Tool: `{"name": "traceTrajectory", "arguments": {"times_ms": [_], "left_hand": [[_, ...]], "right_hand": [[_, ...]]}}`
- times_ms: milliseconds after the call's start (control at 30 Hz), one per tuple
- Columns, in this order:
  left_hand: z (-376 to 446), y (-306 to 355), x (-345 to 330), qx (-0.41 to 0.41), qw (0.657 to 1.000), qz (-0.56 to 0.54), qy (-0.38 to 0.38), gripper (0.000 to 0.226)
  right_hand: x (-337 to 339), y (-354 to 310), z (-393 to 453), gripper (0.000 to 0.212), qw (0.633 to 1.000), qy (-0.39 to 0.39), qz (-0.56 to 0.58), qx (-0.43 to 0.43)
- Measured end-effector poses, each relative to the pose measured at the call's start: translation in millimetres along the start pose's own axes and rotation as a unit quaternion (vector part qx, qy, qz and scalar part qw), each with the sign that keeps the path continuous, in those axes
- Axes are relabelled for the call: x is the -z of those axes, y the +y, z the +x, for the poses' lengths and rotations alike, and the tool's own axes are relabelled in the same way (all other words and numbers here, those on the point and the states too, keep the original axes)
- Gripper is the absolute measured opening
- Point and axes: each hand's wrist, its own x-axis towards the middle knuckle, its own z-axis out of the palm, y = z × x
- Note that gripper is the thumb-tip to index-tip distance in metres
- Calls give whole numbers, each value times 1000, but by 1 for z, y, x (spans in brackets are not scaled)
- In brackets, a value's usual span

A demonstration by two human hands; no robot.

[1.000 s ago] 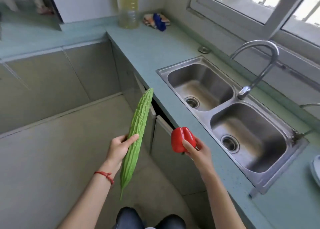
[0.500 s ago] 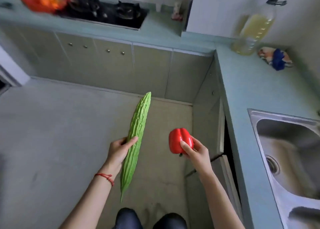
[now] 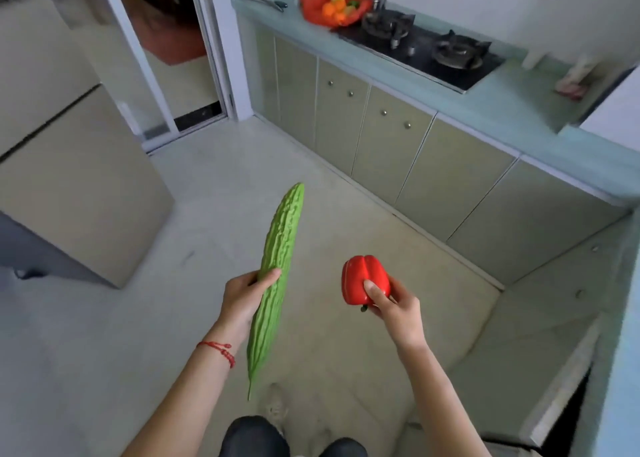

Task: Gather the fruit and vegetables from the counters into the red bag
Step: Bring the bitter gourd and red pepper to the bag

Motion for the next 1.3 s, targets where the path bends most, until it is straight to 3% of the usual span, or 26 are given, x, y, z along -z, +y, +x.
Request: {"name": "traceTrajectory", "arguments": {"times_ms": [700, 1300], "left_hand": [[157, 80, 49, 14, 999, -8, 30, 23], [410, 229, -53, 4, 999, -15, 44, 17]], "right_hand": [[-120, -47, 144, 28, 1000, -3, 30, -8], [-180, -150, 441, 30, 999, -35, 32, 26]]}}
